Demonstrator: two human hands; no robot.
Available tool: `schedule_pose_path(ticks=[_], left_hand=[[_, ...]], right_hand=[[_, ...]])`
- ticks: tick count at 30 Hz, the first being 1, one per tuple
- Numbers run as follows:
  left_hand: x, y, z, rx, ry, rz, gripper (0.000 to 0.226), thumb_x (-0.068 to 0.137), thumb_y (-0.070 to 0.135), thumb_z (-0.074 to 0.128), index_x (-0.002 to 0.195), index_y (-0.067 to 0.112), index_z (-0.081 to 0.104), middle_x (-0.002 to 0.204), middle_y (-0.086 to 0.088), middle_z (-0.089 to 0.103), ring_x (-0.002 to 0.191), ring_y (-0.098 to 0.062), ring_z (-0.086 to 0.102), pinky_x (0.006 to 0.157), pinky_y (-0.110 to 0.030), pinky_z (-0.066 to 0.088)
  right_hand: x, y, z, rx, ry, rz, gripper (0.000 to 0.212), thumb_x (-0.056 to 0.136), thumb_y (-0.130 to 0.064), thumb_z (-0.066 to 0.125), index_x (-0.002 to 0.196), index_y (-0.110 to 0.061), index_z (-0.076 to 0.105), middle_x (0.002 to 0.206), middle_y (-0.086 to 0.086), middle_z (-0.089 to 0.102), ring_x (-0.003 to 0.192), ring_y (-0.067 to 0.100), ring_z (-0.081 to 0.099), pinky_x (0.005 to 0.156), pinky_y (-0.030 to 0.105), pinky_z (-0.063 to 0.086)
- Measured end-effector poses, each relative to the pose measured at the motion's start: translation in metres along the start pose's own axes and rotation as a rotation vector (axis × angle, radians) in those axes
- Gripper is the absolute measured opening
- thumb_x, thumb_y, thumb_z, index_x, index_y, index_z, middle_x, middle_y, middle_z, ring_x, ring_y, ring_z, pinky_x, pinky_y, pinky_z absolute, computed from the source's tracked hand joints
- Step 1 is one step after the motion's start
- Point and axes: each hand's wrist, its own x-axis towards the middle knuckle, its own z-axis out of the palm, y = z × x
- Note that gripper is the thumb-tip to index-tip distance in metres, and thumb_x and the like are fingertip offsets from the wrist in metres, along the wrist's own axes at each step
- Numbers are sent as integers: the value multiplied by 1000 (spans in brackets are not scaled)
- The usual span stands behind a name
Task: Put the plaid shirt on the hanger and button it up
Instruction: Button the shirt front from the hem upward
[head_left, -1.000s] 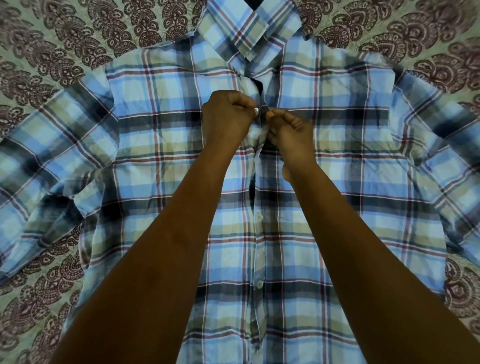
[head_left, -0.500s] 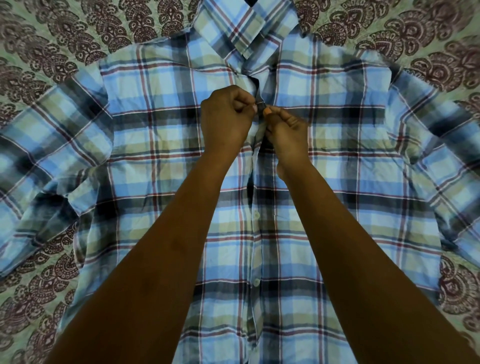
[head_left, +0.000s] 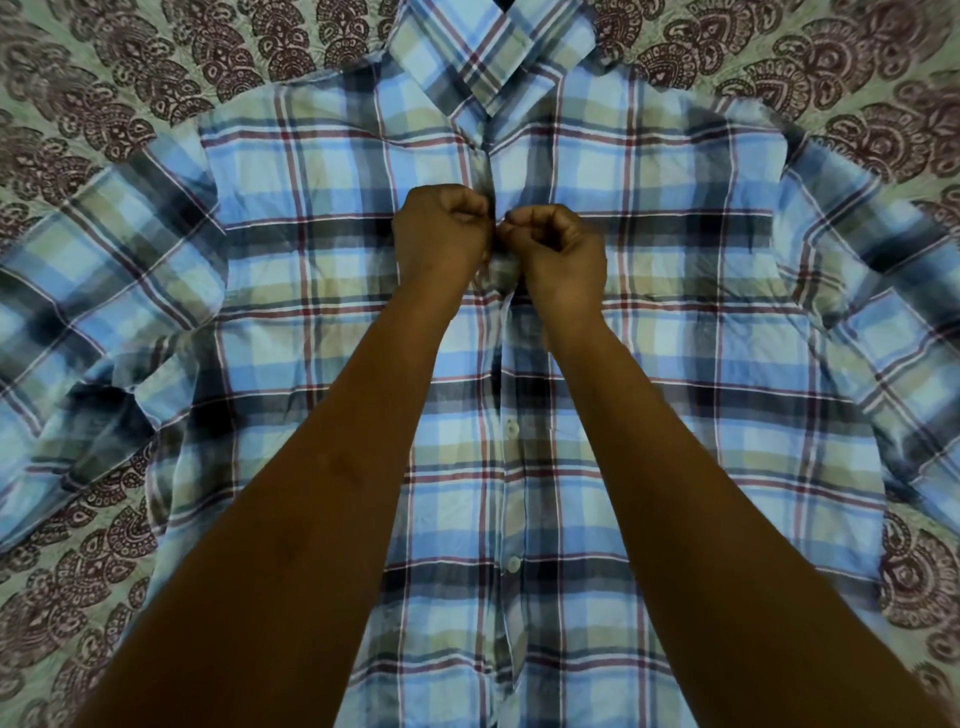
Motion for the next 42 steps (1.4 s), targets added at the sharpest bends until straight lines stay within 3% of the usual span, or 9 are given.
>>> schedule_pose_path(ticks=[4, 7, 12, 15, 19, 23, 34, 38, 42], left_hand=[[-9, 3, -7, -268, -109, -112, 12, 84, 0, 59, 76, 7, 63, 77, -12, 63, 72, -23, 63, 65, -26, 56], [-11, 1, -8, -297, -148, -91, 5, 82, 6, 67, 85, 3, 64, 81, -12, 66, 75, -22, 66, 68, -24, 57], [-7, -2, -3, -308, -84, -111, 10, 86, 4, 61, 79, 9, 59, 82, -10, 64, 80, -22, 65, 72, -27, 58], [-7, -4, 0, -292, -52, -100, 15, 88, 5, 59, 75, 13, 56, 90, -14, 64, 86, -25, 64, 79, -35, 58], [-5, -8, 3, -331, -20, -106, 14, 88, 5, 58, 78, 14, 57, 88, -12, 63, 85, -24, 62, 82, -38, 56], [-7, -9, 3, -374, -42, -106, 17, 90, 4, 56, 77, 16, 57, 78, -3, 61, 78, -17, 59, 76, -29, 54], [-9, -9, 1, -446, -64, -90, 10, 87, 4, 60, 97, 7, 58, 79, -2, 63, 74, -11, 61, 73, -22, 54], [-11, -10, 0, -447, -73, -61, 8, 88, 1, 58, 87, 9, 58, 76, -1, 63, 70, -9, 61, 70, -21, 55], [-11, -12, -1, -441, -82, -9, 13, 90, 0, 54, 84, 11, 56, 80, -2, 63, 74, -12, 63, 73, -24, 57]], right_hand=[[-9, 4, 11, -158, 144, -122, 7, 80, -21, 68, 87, -20, 66, 81, -8, 68, 78, 9, 64, 74, 28, 52], [-16, 5, 16, -212, 212, -192, 11, 82, -24, 66, 93, -21, 65, 85, -8, 70, 74, 5, 64, 64, 17, 46], [-12, 4, 14, -86, 138, -119, 8, 80, -28, 67, 86, -23, 68, 85, -7, 71, 79, 11, 67, 75, 38, 56], [-3, 2, 7, -36, 77, -87, 6, 75, -30, 66, 73, -26, 70, 79, 0, 73, 76, 21, 68, 72, 49, 56], [2, 0, 0, -223, 22, -226, 9, 77, -22, 71, 83, -15, 70, 83, 3, 73, 78, 17, 68, 74, 43, 56], [-3, 6, -4, -273, -11, -353, 18, 82, -23, 68, 93, -10, 65, 88, 2, 71, 81, 14, 67, 76, 39, 55], [0, 8, -5, -155, -37, -336, 15, 82, -19, 67, 94, -12, 65, 88, -3, 69, 84, 13, 66, 78, 37, 56], [2, 8, -5, -54, -43, -307, 9, 84, -18, 63, 90, -13, 68, 85, 0, 70, 83, 13, 67, 79, 33, 56], [8, -4, -14, 90, -207, -131, 9, 84, -5, 64, 81, -12, 69, 76, 0, 71, 80, 21, 67, 78, 35, 56]])
